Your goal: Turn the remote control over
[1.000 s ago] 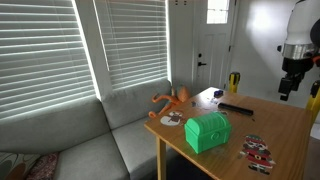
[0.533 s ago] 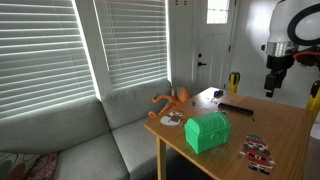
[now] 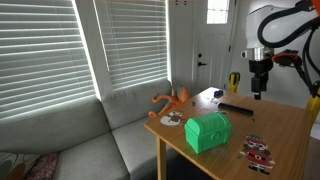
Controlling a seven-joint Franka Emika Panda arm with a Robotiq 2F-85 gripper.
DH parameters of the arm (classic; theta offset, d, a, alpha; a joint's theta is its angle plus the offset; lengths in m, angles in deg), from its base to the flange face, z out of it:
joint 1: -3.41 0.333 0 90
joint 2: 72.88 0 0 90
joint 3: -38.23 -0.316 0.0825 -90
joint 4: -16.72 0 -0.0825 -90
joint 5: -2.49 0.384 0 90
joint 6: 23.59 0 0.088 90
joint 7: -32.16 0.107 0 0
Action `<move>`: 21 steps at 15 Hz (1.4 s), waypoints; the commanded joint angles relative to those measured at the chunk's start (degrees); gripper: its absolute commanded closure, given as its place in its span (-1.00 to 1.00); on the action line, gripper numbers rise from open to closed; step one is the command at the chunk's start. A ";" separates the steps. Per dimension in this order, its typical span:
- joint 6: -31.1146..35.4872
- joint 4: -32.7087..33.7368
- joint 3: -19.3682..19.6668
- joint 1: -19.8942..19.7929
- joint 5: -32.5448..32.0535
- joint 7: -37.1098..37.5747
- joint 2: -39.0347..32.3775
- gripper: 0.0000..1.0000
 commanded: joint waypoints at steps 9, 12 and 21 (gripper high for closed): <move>-1.66 0.68 0.14 0.57 0.01 -0.03 -4.71 -1.00; 0.02 0.14 0.21 0.55 0.49 -1.02 -4.79 -1.00; 12.80 -5.42 0.27 0.52 3.38 -2.21 -4.92 -1.00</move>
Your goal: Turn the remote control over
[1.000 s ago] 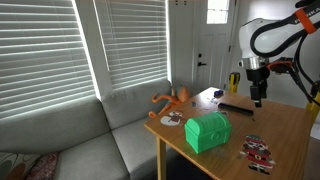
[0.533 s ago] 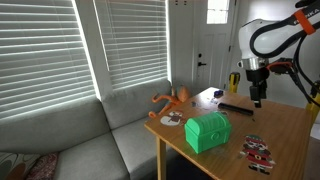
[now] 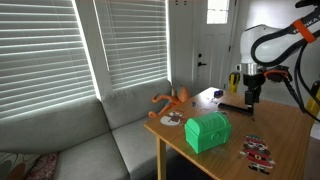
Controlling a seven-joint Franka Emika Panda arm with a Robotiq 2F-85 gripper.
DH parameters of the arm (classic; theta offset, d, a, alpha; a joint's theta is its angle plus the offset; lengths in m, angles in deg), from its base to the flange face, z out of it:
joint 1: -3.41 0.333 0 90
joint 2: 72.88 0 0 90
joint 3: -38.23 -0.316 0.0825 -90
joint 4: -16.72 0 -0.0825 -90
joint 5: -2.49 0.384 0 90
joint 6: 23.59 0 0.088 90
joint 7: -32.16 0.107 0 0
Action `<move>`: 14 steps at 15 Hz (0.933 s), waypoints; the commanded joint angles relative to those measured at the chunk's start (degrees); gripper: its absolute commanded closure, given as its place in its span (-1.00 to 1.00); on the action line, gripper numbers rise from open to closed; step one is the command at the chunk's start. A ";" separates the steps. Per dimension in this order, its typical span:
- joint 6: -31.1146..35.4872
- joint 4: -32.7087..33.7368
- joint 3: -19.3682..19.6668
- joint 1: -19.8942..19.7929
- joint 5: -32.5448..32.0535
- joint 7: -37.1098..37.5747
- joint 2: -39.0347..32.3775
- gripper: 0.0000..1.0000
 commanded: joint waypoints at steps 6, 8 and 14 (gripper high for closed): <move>6.83 -3.58 0.25 0.12 2.76 -3.67 0.11 -0.68; 7.18 -3.71 0.23 0.14 3.00 -4.20 0.02 -0.37; 6.80 -3.45 0.11 0.28 4.21 -5.16 -0.03 0.52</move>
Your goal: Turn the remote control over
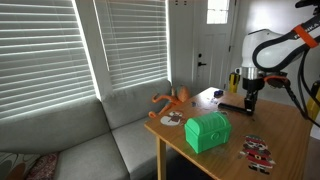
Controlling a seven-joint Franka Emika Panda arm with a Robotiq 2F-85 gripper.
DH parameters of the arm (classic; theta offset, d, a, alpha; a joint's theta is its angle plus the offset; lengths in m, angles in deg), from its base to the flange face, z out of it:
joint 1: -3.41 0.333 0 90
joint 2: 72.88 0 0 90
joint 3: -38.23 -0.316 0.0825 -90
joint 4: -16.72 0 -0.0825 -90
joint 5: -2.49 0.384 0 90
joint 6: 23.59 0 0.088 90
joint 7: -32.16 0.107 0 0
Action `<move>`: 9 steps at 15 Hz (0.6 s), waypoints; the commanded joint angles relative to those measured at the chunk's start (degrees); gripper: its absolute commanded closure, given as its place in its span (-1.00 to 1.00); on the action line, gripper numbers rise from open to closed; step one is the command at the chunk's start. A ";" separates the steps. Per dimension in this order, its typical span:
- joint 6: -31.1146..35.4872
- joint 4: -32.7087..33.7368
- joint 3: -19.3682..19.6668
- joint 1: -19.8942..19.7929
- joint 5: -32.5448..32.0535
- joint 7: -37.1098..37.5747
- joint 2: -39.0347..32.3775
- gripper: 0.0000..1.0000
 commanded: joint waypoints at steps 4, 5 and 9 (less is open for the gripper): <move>0.37 -0.12 0.45 0.08 5.88 -1.56 0.51 0.64; -0.18 0.02 0.49 0.07 7.87 -1.45 0.74 0.65; -3.79 1.08 0.86 -0.16 17.13 -1.35 1.99 0.65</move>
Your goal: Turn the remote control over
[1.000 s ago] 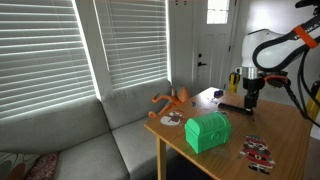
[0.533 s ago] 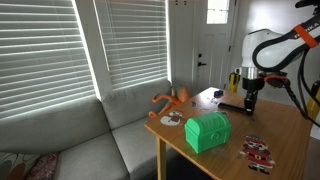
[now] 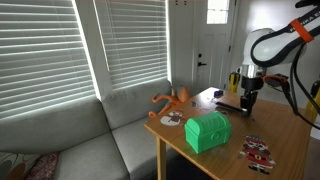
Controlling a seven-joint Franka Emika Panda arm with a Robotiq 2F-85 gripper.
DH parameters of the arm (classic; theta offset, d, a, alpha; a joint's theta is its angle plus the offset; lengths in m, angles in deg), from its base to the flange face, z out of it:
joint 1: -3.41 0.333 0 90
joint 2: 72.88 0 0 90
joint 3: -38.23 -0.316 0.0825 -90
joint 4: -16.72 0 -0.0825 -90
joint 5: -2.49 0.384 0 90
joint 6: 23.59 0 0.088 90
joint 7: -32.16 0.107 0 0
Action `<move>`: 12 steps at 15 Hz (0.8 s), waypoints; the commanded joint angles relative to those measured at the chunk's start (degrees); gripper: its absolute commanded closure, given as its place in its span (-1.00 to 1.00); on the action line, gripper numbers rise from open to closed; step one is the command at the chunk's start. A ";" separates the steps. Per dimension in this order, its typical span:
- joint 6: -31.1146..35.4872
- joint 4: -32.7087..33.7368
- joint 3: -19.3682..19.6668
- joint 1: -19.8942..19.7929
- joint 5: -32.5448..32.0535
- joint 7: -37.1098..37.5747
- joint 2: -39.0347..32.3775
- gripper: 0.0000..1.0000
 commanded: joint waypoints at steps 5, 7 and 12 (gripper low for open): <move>-14.84 4.93 2.33 -1.11 14.66 1.48 1.55 0.65; -21.14 6.98 3.32 -1.93 16.63 2.55 1.38 0.65; -28.69 8.67 4.47 -3.14 15.48 3.93 1.09 0.15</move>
